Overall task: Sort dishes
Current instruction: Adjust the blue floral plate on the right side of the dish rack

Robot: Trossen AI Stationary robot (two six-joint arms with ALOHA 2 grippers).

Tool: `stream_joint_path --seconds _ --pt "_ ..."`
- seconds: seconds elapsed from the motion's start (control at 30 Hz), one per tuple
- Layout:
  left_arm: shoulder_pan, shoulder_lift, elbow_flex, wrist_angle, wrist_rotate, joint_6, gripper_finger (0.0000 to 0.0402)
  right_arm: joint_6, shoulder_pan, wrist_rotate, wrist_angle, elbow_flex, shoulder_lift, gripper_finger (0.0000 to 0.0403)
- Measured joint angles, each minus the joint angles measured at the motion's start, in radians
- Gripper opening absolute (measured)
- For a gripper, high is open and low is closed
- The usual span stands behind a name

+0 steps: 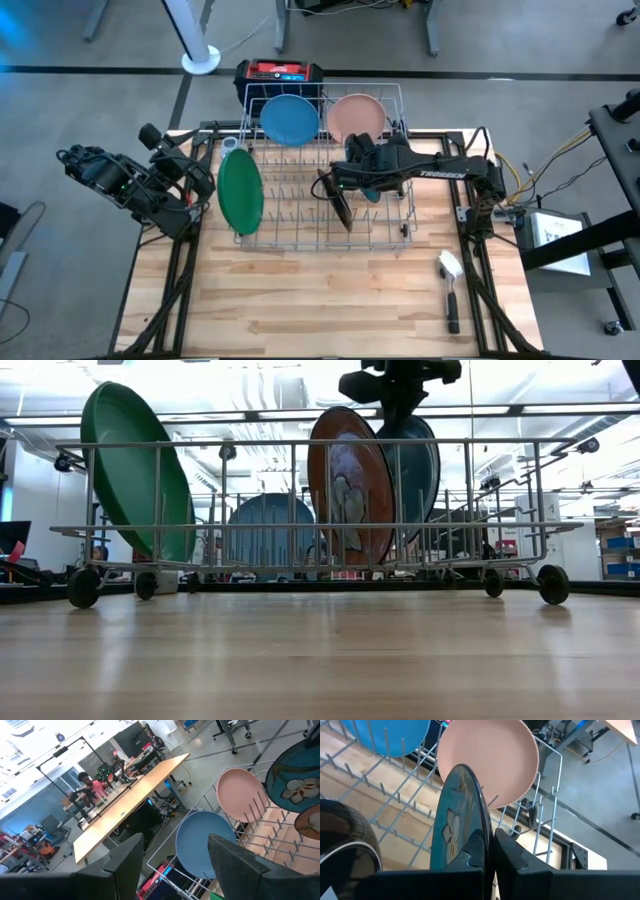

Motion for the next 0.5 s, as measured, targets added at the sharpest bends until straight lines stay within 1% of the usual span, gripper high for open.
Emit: stream_joint_path --seconds 0.23,0.5 --pt "0.000 0.000 0.000 0.000 0.000 -0.005 0.0211 0.017 0.000 0.003 0.004 0.000 0.033 0.0001" --pt "0.000 0.000 0.000 0.000 0.000 -0.007 0.0211 0.054 0.000 -0.009 -0.002 -0.002 0.039 0.0001"
